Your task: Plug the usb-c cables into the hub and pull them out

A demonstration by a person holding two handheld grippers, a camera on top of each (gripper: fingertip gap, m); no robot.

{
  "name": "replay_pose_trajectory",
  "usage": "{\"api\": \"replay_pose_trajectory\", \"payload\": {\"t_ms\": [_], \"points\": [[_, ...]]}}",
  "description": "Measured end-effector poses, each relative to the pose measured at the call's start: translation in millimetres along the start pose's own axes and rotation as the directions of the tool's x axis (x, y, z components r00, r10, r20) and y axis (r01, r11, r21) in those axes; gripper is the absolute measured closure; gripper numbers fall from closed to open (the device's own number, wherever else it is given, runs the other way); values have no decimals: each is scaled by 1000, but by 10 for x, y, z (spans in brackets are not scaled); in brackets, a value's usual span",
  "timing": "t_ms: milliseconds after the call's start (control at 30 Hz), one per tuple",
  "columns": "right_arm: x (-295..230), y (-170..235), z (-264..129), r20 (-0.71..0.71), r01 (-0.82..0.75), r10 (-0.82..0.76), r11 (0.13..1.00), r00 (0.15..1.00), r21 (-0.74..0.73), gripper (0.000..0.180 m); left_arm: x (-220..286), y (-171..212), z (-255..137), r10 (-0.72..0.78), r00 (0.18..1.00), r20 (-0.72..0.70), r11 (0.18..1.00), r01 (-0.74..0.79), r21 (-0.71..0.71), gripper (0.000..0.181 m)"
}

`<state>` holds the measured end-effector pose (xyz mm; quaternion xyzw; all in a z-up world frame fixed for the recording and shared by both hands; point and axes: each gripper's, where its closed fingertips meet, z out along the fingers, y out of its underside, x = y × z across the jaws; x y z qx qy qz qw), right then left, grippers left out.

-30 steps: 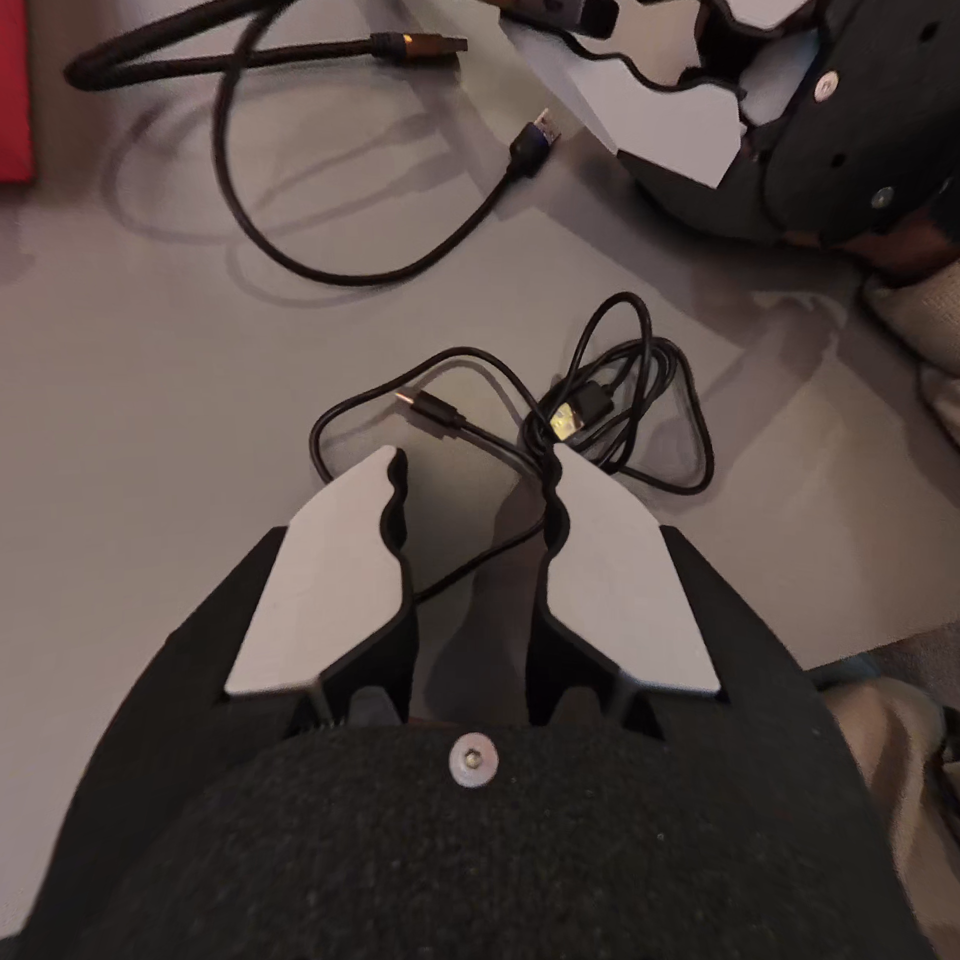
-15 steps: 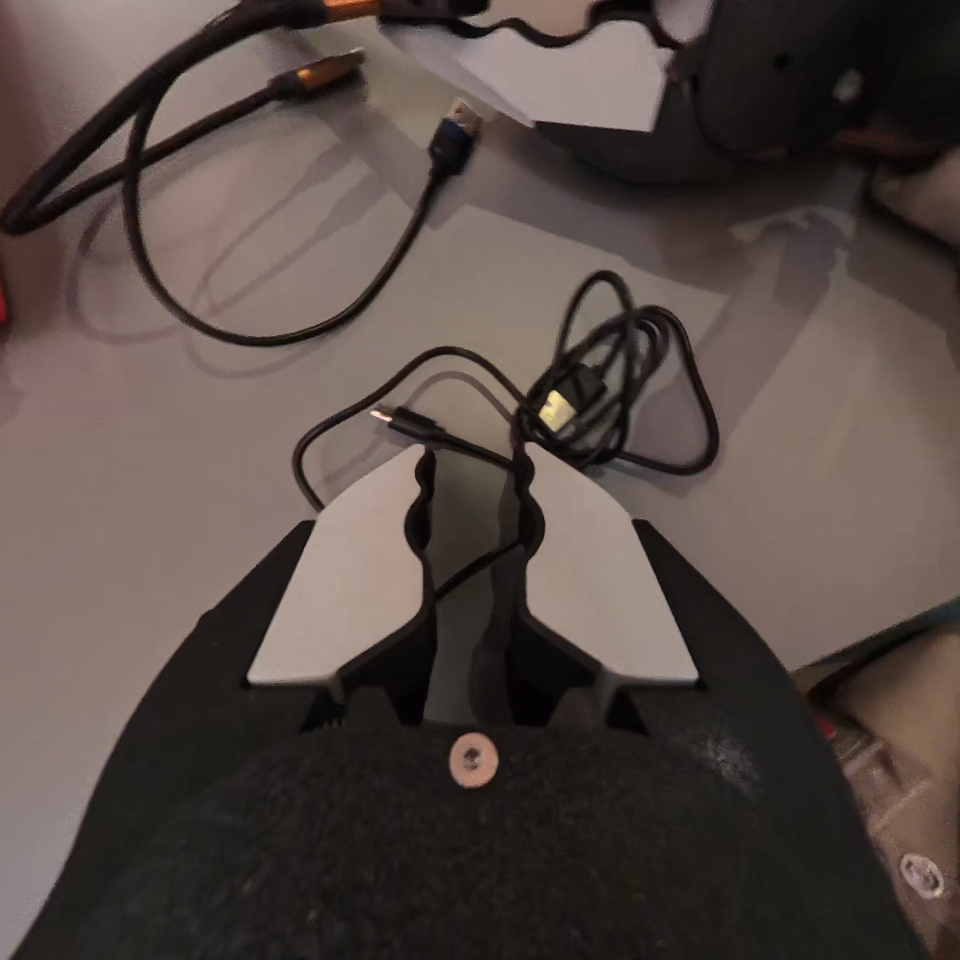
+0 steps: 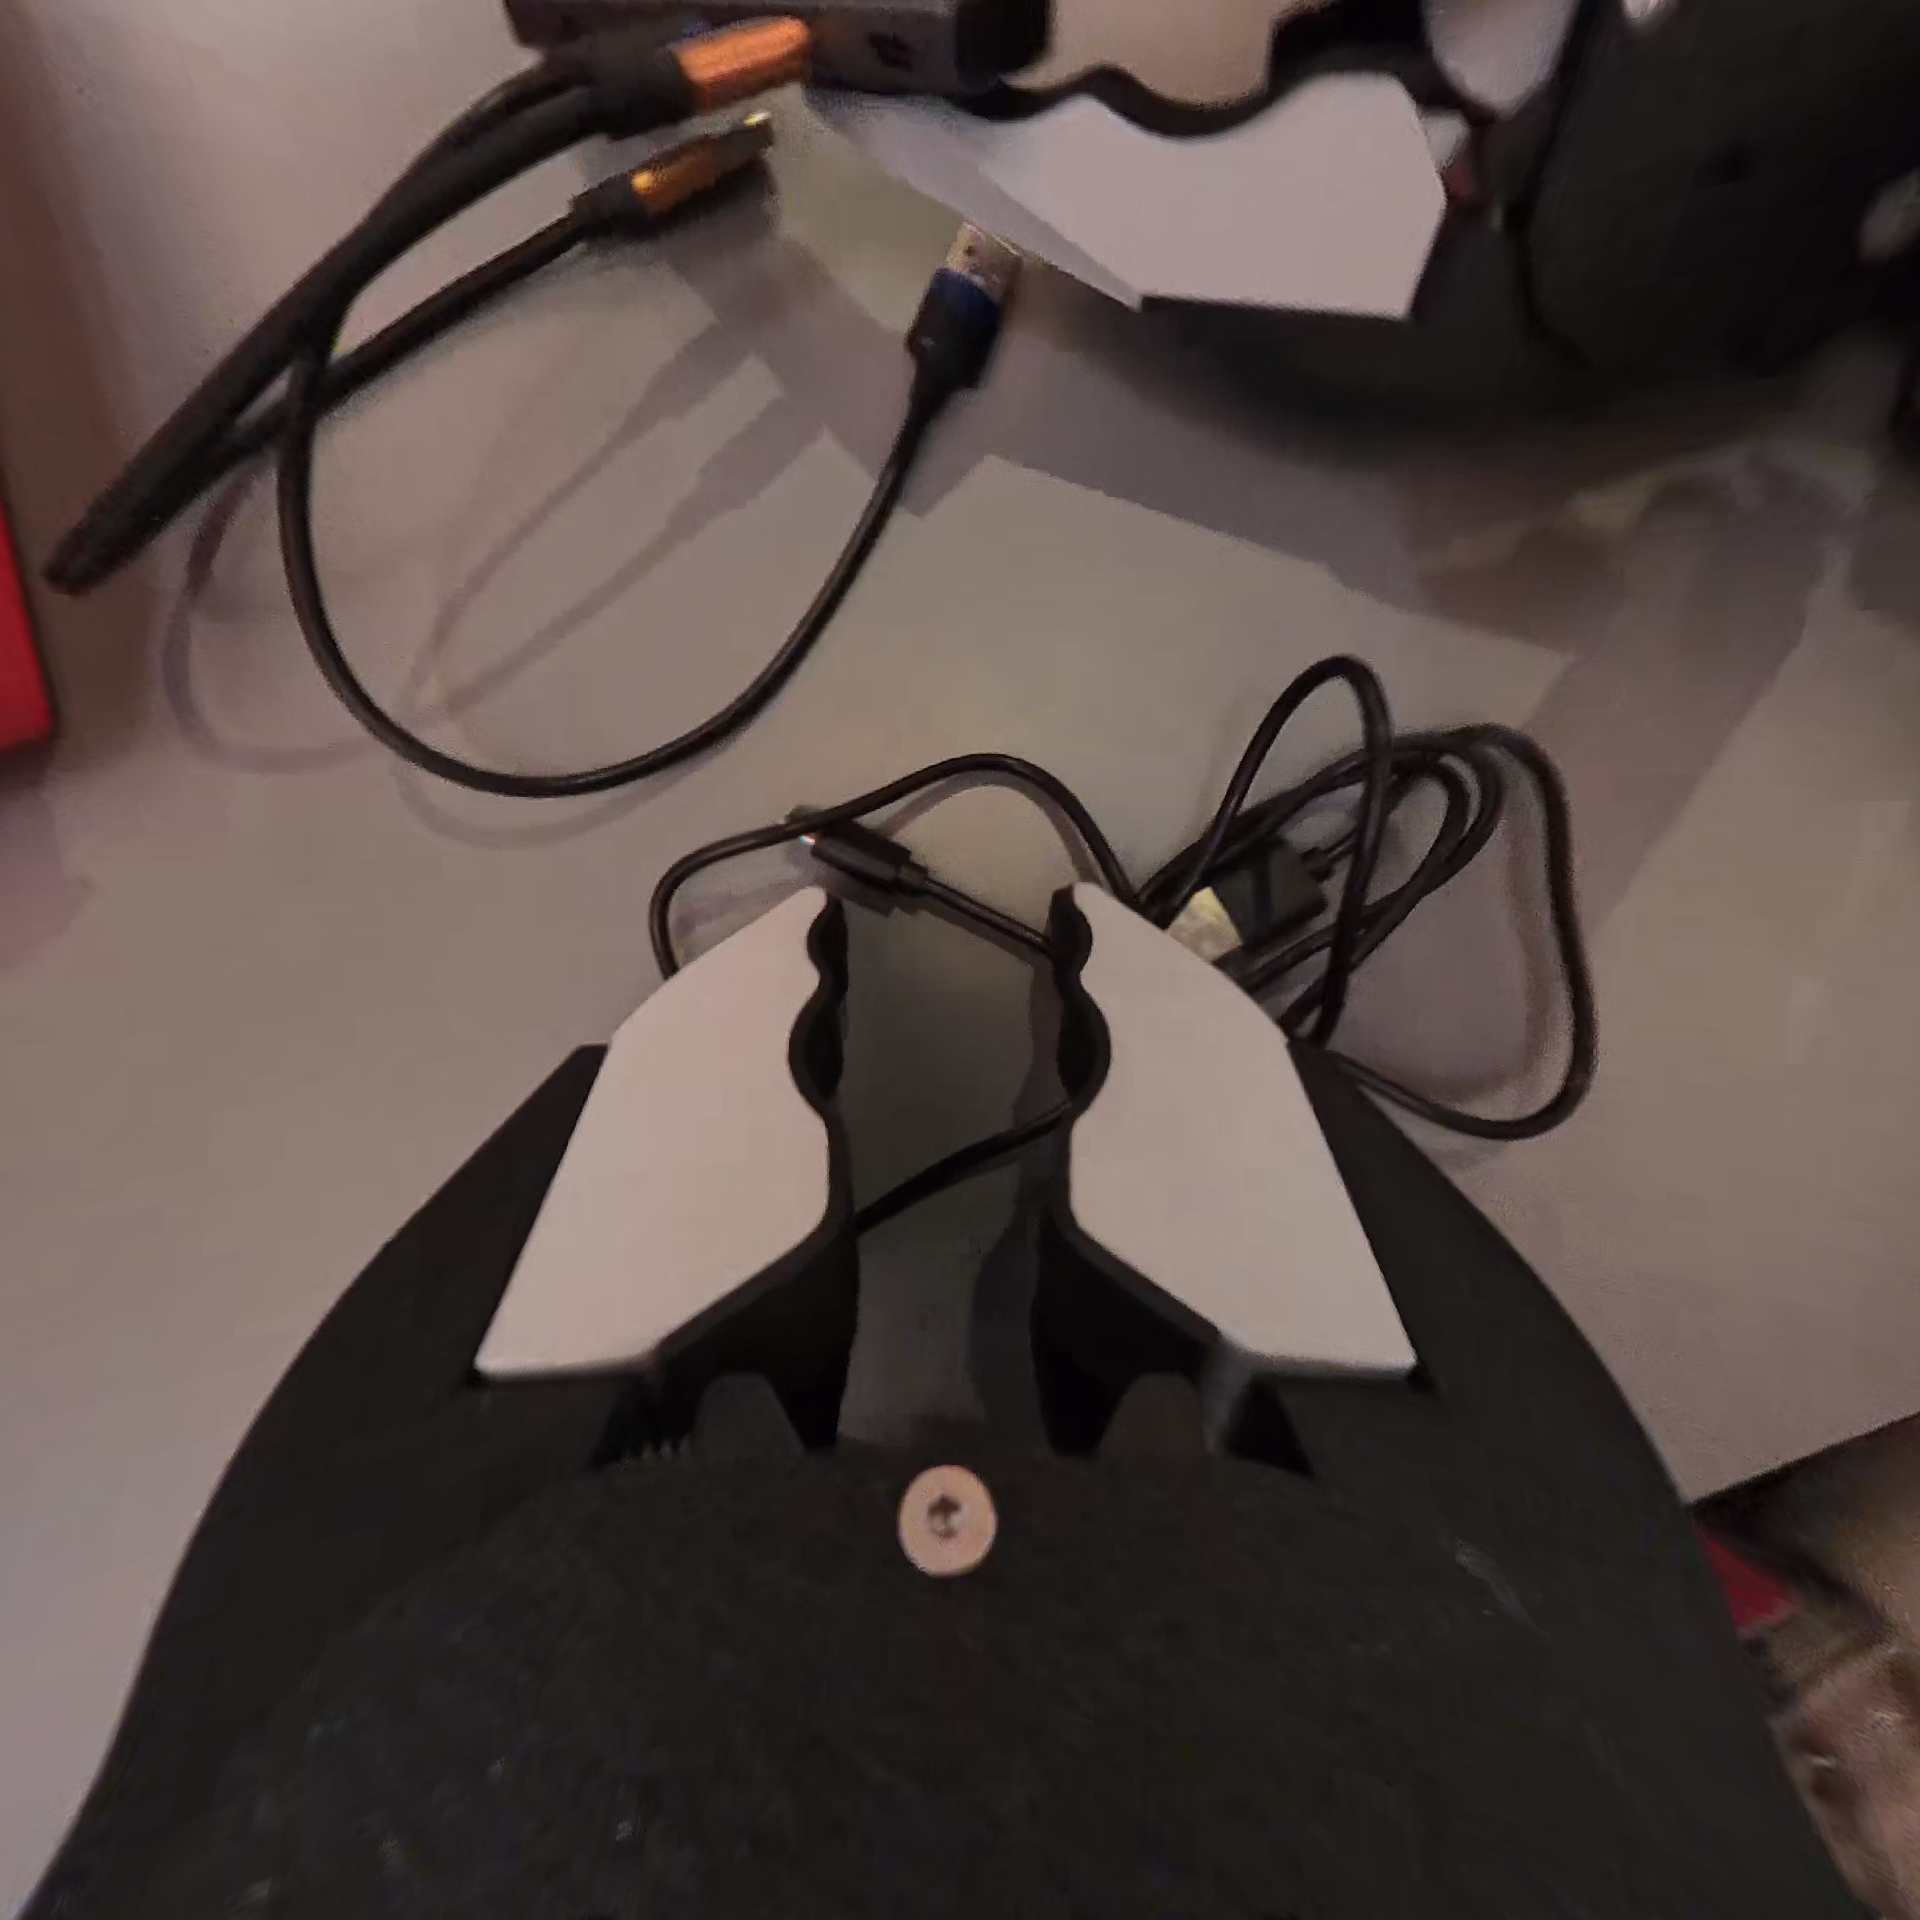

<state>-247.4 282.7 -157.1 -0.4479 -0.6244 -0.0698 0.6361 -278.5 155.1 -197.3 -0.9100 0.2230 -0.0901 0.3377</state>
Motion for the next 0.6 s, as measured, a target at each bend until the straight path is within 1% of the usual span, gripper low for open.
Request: {"api": "replay_pose_trajectory", "payload": {"t_ms": [33,100,167,267,400,500,600], "points": [[0,0,0,0,1,-1,1000,1000,0,170,33,6,1,64,998,-4,998,-64,6,154],[0,0,-1,0,2,-2,1000,1000,-1,170,142,27,-15,160,986,-49,987,-159,31,170],[0,0,0,0,2,-2,1000,1000,-1,170,199,55,-33,220,973,-69,975,-218,34,176],[0,-1,2,0,3,-3,1000,1000,-1,170,185,83,-55,278,958,-69,961,-278,12,179],[3,-1,1,0,2,-2,1000,1000,-1,170,173,162,-139,367,921,-132,928,-373,-17,180],[4,-1,1,0,2,-2,1000,1000,-1,170,113,123,-344,415,897,-151,907,-420,-6,180],[10,-9,-2,-3,5,-5,1000,1000,2,170,118,10,-617,404,882,-244,913,-407,39,180]]}}
